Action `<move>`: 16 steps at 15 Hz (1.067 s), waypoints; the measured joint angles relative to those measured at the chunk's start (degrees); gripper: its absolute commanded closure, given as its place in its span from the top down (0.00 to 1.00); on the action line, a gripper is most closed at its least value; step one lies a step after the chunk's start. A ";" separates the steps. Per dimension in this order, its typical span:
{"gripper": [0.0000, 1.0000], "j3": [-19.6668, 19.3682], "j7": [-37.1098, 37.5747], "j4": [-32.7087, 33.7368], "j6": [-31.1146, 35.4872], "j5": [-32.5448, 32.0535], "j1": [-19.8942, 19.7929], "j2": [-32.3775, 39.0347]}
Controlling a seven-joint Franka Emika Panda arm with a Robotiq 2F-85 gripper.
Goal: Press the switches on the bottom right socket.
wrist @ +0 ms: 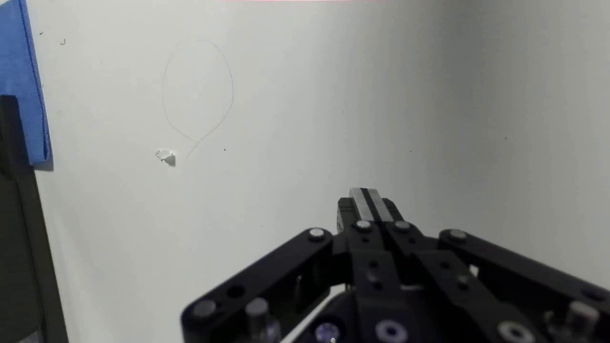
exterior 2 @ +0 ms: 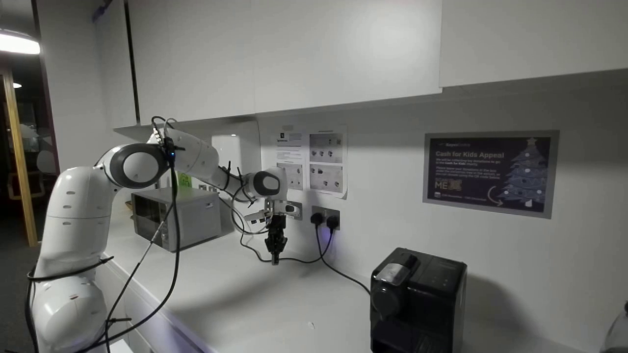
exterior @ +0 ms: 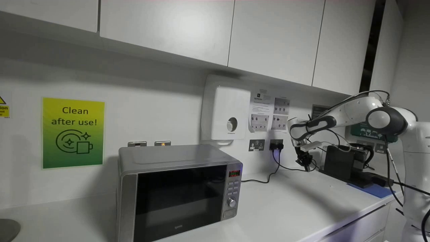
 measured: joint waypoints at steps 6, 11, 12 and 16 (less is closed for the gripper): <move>0.00 0.77 -4.39 -16.51 6.10 -3.03 0.19 -12.82; 0.00 0.92 -7.74 -26.17 8.52 -3.03 0.18 -23.40; 0.00 0.93 -8.32 -27.49 8.58 -2.98 0.18 -25.28; 0.00 0.94 -11.45 -31.50 8.69 -1.44 0.18 -31.79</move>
